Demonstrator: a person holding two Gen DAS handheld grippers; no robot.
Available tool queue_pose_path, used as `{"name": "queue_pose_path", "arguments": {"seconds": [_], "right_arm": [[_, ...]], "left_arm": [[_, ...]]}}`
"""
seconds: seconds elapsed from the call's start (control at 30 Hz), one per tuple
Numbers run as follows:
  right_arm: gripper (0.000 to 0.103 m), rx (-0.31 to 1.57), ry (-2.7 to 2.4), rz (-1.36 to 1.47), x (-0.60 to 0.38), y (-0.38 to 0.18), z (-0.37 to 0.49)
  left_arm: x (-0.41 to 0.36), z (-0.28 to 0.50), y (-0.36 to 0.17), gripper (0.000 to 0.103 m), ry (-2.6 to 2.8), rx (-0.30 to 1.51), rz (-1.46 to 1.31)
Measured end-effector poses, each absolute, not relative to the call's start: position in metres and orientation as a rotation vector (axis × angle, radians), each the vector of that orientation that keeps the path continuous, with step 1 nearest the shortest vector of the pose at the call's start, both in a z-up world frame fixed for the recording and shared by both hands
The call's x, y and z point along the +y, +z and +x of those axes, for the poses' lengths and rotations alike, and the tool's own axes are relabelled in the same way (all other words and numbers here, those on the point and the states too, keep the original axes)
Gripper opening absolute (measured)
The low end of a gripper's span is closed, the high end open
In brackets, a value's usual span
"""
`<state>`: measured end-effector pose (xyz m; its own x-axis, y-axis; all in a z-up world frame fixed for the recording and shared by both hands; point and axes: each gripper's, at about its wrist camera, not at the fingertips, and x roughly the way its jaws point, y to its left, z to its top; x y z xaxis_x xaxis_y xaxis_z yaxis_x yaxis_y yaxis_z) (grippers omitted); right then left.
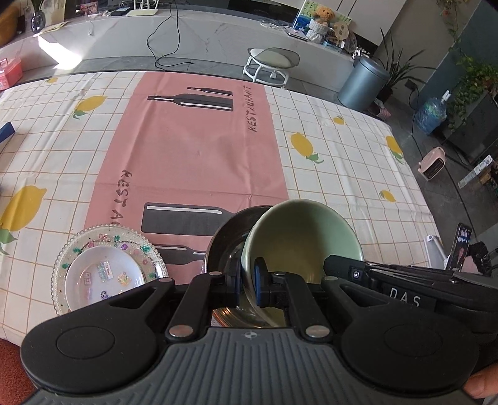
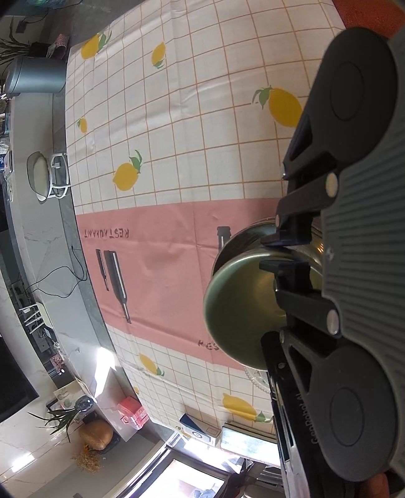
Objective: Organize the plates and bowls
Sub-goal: 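Lift the pale green bowl with both tools and carry it over the steel bowls, then lower the green bowl into the orange bowl and open both tools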
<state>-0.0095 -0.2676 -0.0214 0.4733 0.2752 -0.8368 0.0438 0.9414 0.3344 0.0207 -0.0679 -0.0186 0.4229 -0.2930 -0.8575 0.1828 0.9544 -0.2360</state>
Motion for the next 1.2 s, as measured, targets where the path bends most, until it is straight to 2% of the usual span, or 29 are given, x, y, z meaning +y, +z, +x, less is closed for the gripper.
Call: {"name": "queue_pose_path", "arguments": {"seconds": [0.67,1.2], "right_arm": [[0.004,1.164,0.186,0.225,-0.260,-0.050,0.013],[0.006,1.140,0.211,0.197,-0.256,-0.048,0.015]], "left_arm": [[-0.092,0.033,-0.038,0.012,-0.351,1.163,0.177],[-0.087,0.043,-0.037,0.014,-0.351,1.164,0.155]]}}
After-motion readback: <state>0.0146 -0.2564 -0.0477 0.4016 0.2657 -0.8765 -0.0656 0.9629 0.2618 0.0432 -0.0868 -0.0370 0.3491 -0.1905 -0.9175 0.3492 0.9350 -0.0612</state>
